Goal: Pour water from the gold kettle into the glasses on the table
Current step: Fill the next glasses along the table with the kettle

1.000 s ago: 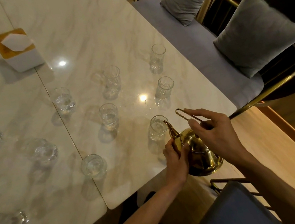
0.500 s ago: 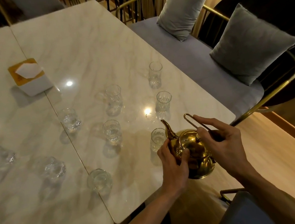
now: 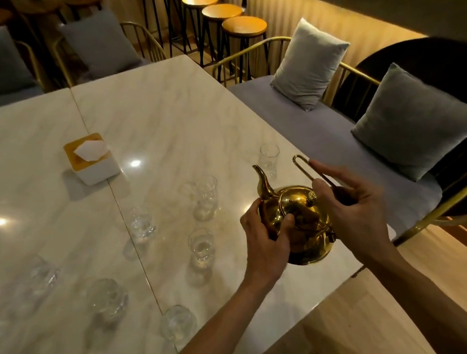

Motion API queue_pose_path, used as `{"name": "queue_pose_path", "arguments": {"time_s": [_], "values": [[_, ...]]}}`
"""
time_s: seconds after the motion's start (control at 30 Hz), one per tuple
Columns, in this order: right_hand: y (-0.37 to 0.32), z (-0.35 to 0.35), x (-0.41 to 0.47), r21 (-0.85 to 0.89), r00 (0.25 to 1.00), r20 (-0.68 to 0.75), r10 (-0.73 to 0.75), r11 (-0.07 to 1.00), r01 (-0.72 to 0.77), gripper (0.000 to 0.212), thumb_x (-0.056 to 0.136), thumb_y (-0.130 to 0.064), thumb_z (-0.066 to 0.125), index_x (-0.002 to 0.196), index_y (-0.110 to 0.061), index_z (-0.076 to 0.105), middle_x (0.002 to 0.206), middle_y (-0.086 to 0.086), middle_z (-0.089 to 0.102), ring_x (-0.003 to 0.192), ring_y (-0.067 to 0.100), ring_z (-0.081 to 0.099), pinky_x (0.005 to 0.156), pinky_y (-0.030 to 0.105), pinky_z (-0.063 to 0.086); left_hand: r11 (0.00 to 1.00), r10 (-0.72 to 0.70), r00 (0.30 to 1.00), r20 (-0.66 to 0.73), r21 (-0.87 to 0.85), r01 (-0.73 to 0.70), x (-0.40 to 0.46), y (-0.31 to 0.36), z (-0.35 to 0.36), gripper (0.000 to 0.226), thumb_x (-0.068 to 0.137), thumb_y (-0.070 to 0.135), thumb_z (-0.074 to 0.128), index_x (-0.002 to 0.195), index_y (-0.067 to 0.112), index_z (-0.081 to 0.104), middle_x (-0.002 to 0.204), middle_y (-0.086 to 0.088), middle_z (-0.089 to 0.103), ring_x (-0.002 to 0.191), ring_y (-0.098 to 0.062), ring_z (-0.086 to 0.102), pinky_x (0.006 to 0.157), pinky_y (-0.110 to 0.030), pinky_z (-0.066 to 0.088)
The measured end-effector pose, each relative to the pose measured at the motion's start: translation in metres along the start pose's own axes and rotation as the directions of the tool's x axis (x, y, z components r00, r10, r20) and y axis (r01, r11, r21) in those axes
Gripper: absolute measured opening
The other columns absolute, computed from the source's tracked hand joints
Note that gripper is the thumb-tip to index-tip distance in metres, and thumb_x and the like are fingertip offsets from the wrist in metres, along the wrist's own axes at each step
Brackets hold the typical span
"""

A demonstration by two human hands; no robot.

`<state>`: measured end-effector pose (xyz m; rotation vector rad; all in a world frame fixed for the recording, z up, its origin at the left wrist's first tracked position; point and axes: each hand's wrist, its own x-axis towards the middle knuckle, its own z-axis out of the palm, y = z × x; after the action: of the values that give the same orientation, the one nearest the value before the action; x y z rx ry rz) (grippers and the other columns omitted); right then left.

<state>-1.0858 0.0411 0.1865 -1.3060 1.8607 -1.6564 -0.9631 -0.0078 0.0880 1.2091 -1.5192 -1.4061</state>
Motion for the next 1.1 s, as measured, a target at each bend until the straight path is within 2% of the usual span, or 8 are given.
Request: {"name": "queue_pose_path", "arguments": {"time_s": [0.33, 0.5, 0.6, 0.73, 0.8, 0.93, 1.0, 1.1], "values": [[-0.014, 0.064, 0.059, 0.007, 0.998, 0.020, -0.061, 0.998, 0.061, 0.026, 0.095, -0.016, 0.064, 0.121, -0.016, 0.069, 0.119, -0.014, 0.068, 0.102, -0.003, 0.067, 0.078, 0.012, 0.055, 0.999, 0.036, 0.998, -0.054, -0.025, -0.037, 0.073, 0.009, -0.049, 0.070, 0.092, 0.052, 0.062, 0.150, 0.033, 0.028, 0.146, 0.007, 0.030, 0.129, -0.009, 0.042, 0.101, -0.026, 0.051], [-0.003, 0.098, 0.076, 0.021, 1.000, 0.024, 0.010, 1.000, -0.010, 0.019, 0.094, -0.012, 0.066, 0.112, -0.018, 0.066, 0.105, -0.027, 0.069, 0.082, 0.009, 0.071, 0.069, 0.019, 0.060, 0.999, -0.005, 0.999, -0.041, -0.036, 0.003, 0.103, -0.004, -0.068, 0.066, 0.094, 0.047, 0.062, 0.149, 0.033, 0.028, 0.141, 0.011, 0.028, 0.126, -0.006, 0.041, 0.098, -0.022, 0.050], [0.006, 0.117, 0.083, -0.002, 0.999, 0.018, 0.046, 0.999, -0.046, 0.016, 0.093, -0.011, 0.067, 0.104, -0.019, 0.060, 0.094, -0.035, 0.066, 0.076, 0.007, 0.071, 0.064, 0.017, 0.058, 0.999, -0.022, 1.000, -0.022, -0.048, 0.021, 0.118, -0.017, -0.075, 0.067, 0.093, 0.049, 0.061, 0.149, 0.033, 0.028, 0.138, 0.012, 0.028, 0.126, -0.008, 0.042, 0.099, -0.025, 0.052], [0.016, 0.140, 0.092, -0.010, 0.996, 0.008, 0.084, 0.996, -0.084, 0.026, 0.091, -0.008, 0.069, 0.095, -0.029, 0.053, 0.097, -0.024, 0.065, 0.075, 0.007, 0.071, 0.063, 0.016, 0.057, 0.996, -0.071, 0.997, -0.024, -0.046, 0.070, 0.135, -0.037, -0.082, 0.068, 0.092, 0.051, 0.061, 0.149, 0.033, 0.028, 0.143, 0.009, 0.031, 0.130, -0.011, 0.043, 0.101, -0.031, 0.054], [0.023, 0.149, 0.095, -0.017, 0.993, 0.031, 0.113, 0.993, -0.113, 0.027, 0.091, -0.008, 0.069, 0.095, -0.030, 0.053, 0.086, -0.024, 0.068, 0.072, 0.015, 0.070, 0.063, 0.019, 0.059, 0.994, -0.098, 0.995, -0.019, -0.053, 0.097, 0.141, -0.045, -0.085, 0.073, 0.089, 0.057, 0.059, 0.150, 0.032, 0.028, 0.145, 0.007, 0.031, 0.133, -0.013, 0.043, 0.102, -0.032, 0.053], [0.037, 0.162, 0.102, -0.045, 0.982, 0.073, 0.176, 0.984, -0.173, 0.020, 0.092, -0.012, 0.069, 0.098, -0.026, 0.056, 0.077, -0.006, 0.070, 0.069, 0.030, 0.068, 0.065, 0.034, 0.062, 0.985, -0.164, 0.986, -0.006, -0.045, 0.164, 0.150, -0.060, -0.087, 0.075, 0.090, 0.058, 0.057, 0.153, 0.030, 0.025, 0.152, 0.003, 0.029, 0.136, -0.014, 0.041, 0.102, -0.029, 0.052], [0.044, 0.168, 0.106, -0.066, 0.976, 0.084, 0.203, 0.978, -0.198, 0.017, 0.092, -0.014, 0.070, 0.100, -0.021, 0.058, 0.074, 0.005, 0.068, 0.066, 0.030, 0.068, 0.066, 0.037, 0.062, 0.979, -0.195, 0.981, -0.005, -0.058, 0.195, 0.153, -0.067, -0.086, 0.069, 0.094, 0.051, 0.058, 0.152, 0.030, 0.026, 0.152, 0.003, 0.029, 0.135, -0.014, 0.041, 0.102, -0.028, 0.052], [0.051, 0.175, 0.111, -0.105, 0.963, 0.121, 0.242, 0.967, -0.230, 0.017, 0.092, -0.014, 0.069, 0.103, -0.019, 0.058, 0.073, 0.004, 0.067, 0.070, 0.027, 0.070, 0.069, 0.036, 0.062, 0.962, -0.249, 0.968, 0.003, -0.110, 0.248, 0.156, -0.078, -0.083, 0.064, 0.095, 0.048, 0.060, 0.149, 0.033, 0.029, 0.147, 0.004, 0.032, 0.134, -0.015, 0.043, 0.104, -0.035, 0.052]]}}
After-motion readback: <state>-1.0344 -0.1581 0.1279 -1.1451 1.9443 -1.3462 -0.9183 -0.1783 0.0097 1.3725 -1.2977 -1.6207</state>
